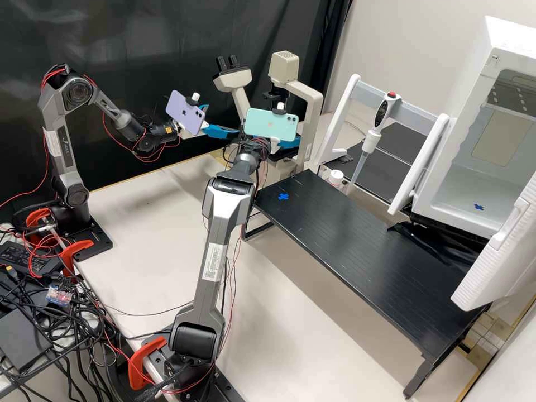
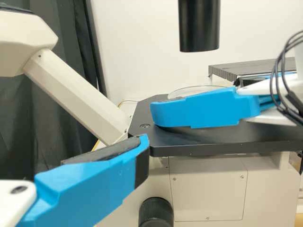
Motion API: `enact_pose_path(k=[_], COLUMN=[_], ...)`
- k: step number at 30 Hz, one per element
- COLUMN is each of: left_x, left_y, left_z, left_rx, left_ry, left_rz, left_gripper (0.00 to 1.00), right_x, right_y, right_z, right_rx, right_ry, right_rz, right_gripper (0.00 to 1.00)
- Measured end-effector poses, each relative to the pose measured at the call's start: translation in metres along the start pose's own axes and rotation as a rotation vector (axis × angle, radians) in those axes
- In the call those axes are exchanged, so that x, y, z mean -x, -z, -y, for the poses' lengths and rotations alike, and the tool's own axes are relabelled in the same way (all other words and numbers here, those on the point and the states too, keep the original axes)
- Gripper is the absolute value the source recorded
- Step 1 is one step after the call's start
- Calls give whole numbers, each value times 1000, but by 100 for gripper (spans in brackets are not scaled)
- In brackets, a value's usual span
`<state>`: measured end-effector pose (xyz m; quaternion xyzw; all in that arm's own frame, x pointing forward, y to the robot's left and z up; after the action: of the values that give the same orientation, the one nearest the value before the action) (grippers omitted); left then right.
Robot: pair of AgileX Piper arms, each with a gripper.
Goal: Move the petri dish to the bench
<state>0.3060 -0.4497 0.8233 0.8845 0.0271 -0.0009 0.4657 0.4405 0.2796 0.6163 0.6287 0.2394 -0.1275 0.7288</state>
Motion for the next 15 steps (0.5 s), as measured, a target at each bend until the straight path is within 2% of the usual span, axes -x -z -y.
enact_pose_path(k=[1,4,6,15], left_x=[0,0,0,0], left_y=[0,0,0,0], left_z=[0,0,0,0], left_rx=[0,0,0,0], left_ry=[0,0,0,0], left_rz=[0,0,0,0], left_gripper=[100,100,100,100], right_x=[1,3,5,8], right_y=[-2,-8,-8,-10], right_z=[3,11,14,22], right_rx=[4,-21,-12,-12], right_ry=[11,28,21,1], right_rz=[0,9,14,34], right_gripper=[0,0,0,0])
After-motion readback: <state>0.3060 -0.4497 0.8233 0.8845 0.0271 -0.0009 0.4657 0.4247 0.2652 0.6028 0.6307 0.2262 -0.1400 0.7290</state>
